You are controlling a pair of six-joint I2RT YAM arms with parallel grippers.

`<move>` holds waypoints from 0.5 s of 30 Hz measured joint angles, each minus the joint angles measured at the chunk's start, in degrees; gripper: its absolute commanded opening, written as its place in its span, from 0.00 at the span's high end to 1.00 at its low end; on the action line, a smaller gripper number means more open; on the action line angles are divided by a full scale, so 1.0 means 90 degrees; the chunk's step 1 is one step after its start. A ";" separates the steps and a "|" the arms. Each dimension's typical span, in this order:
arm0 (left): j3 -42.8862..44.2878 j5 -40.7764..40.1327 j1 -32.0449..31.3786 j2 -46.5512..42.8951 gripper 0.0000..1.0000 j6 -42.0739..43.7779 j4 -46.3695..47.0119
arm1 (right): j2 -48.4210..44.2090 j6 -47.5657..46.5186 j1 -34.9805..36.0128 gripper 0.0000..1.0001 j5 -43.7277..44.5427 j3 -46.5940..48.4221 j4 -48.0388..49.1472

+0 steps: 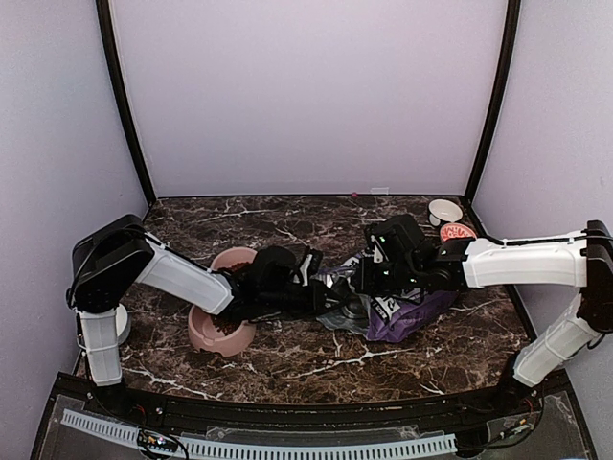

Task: Serve the pet food
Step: Collect the pet food from the pet food bag.

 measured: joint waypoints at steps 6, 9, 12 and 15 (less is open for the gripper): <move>-0.0126 0.0005 0.0017 -0.0005 1.00 -0.0017 0.0199 | 0.0000 0.0002 0.0000 1.00 0.0000 -0.0005 0.0010; -0.0182 0.0024 0.0034 -0.0007 1.00 -0.0024 0.0272 | 0.0000 0.0002 0.0000 1.00 0.0000 -0.0005 0.0012; -0.0243 0.0024 0.0039 -0.0039 1.00 -0.0039 0.0316 | 0.0000 0.0007 0.0000 1.00 0.0000 -0.0005 0.0012; -0.0301 0.0024 0.0049 -0.0085 1.00 -0.0066 0.0313 | 0.0000 0.0024 0.0000 1.00 0.0000 -0.0005 0.0012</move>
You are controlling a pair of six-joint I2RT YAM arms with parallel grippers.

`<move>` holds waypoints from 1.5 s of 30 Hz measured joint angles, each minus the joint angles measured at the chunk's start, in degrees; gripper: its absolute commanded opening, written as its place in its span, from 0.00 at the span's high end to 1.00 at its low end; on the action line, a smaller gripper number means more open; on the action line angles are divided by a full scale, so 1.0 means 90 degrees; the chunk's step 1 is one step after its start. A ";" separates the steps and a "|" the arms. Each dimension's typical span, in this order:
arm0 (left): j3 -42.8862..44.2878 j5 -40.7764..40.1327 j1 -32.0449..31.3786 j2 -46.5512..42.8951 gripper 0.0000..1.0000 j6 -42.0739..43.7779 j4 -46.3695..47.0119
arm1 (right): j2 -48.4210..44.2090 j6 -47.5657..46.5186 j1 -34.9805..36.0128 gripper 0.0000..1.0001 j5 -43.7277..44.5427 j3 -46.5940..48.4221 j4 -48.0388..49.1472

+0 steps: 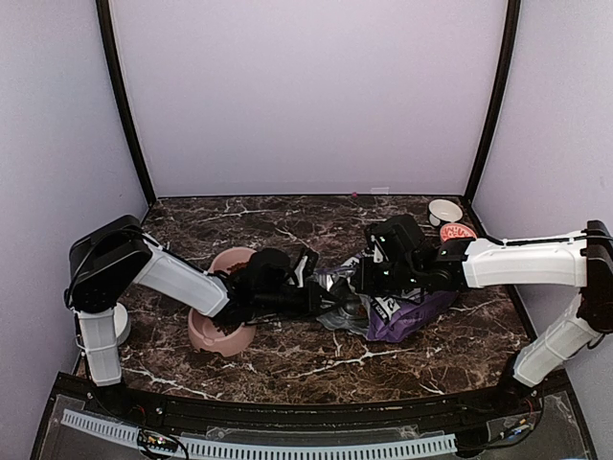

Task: Serve the pet food
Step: Collect the pet food from the pet food bag.

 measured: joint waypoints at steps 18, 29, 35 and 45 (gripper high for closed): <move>-0.0384 -0.0046 0.0063 -0.0447 1.00 -0.0058 -0.0066 | -0.0015 0.0051 0.0000 1.00 0.0005 -0.0017 0.0005; -0.0573 -0.0049 0.0100 -0.0682 1.00 -0.0080 -0.0109 | -0.0022 0.0051 0.0000 1.00 0.0005 -0.0017 0.0005; -0.0784 -0.0041 0.0126 -0.0889 1.00 -0.0083 -0.0107 | -0.0022 0.0051 0.0000 1.00 0.0005 -0.0017 0.0002; -0.0933 0.0007 0.0148 -0.1018 1.00 -0.0104 -0.0044 | -0.0022 0.0051 0.0000 1.00 0.0005 -0.0017 0.0000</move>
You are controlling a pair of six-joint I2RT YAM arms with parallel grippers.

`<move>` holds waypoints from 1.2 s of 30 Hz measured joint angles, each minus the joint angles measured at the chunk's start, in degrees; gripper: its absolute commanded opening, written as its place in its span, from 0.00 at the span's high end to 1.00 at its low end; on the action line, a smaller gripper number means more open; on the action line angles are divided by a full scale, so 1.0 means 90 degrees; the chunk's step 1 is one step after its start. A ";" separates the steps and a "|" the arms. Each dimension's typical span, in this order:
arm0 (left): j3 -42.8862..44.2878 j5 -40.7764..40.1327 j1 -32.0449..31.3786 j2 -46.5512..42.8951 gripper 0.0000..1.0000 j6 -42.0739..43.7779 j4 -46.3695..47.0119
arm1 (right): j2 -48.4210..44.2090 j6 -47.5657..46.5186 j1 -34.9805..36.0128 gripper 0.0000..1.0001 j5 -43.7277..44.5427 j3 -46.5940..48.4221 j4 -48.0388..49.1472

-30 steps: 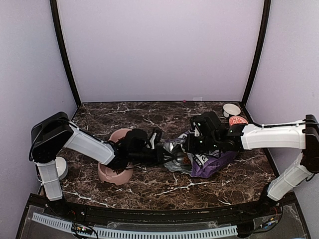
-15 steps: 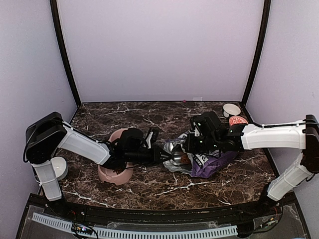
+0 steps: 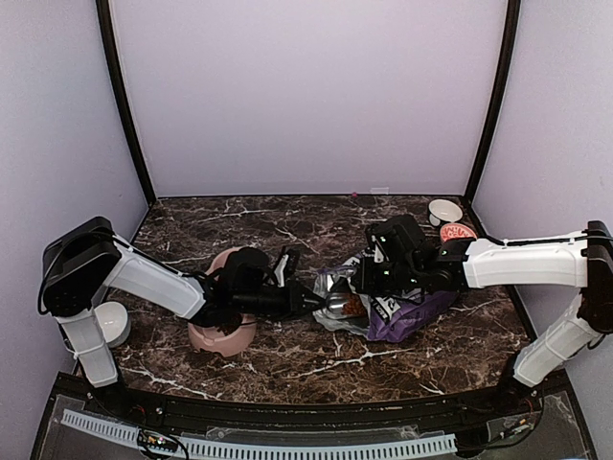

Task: Serve the pet food
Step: Collect the pet food from the pet food bag.

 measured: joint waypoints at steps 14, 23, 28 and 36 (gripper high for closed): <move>-0.0131 0.0044 0.0053 -0.0250 1.00 -0.0005 0.0044 | 0.0000 0.0000 0.0000 1.00 0.0000 0.0000 0.0000; -0.0289 0.0087 0.0053 -0.0376 1.00 -0.0012 0.0041 | 0.0000 0.0005 0.0000 1.00 0.0002 0.0000 -0.0002; -0.0384 0.0117 0.0063 -0.0534 1.00 -0.0032 0.0049 | 0.0000 0.0022 0.0000 1.00 0.0005 0.0000 -0.0002; -0.0549 0.0219 0.0102 -0.0784 1.00 -0.0066 0.0095 | 0.0000 0.0027 0.0000 1.00 0.0022 0.0000 -0.0005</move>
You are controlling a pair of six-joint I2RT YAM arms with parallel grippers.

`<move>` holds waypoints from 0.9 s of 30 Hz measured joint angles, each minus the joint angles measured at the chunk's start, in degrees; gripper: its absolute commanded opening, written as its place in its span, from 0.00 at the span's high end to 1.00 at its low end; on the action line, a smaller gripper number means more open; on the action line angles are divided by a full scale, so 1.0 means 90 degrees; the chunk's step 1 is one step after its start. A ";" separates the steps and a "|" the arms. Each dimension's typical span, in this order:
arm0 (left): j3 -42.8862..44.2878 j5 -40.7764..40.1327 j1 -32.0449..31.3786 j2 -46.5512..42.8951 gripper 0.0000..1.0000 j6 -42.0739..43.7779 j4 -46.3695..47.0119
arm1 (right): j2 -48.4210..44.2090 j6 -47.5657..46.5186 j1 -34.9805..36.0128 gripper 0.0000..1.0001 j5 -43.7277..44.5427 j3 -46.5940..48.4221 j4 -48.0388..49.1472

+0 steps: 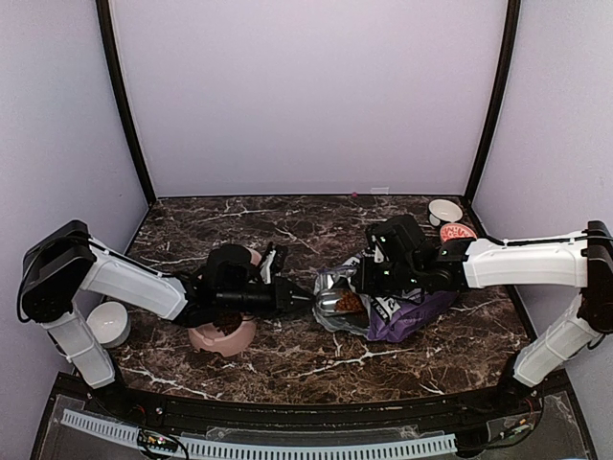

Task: Serve the pet food
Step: Collect the pet food from the pet food bag.

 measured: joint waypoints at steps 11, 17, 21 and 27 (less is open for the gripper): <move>-0.0206 0.0255 0.0066 -0.0338 1.00 -0.0097 0.0068 | -0.0002 0.0019 0.0000 1.00 0.0029 0.0012 -0.0017; -0.0267 0.0306 0.0121 -0.0563 1.00 -0.0107 -0.0070 | -0.0002 0.0022 0.0000 1.00 0.0036 0.0032 -0.0046; -0.0316 0.0304 0.0153 -0.0736 1.00 -0.0112 -0.0177 | -0.0002 0.0022 0.0000 1.00 0.0046 0.0056 -0.0080; -0.0355 0.0301 0.0209 -0.0942 1.00 -0.0199 -0.0296 | -0.0002 0.0024 0.0000 1.00 0.0056 0.0090 -0.0119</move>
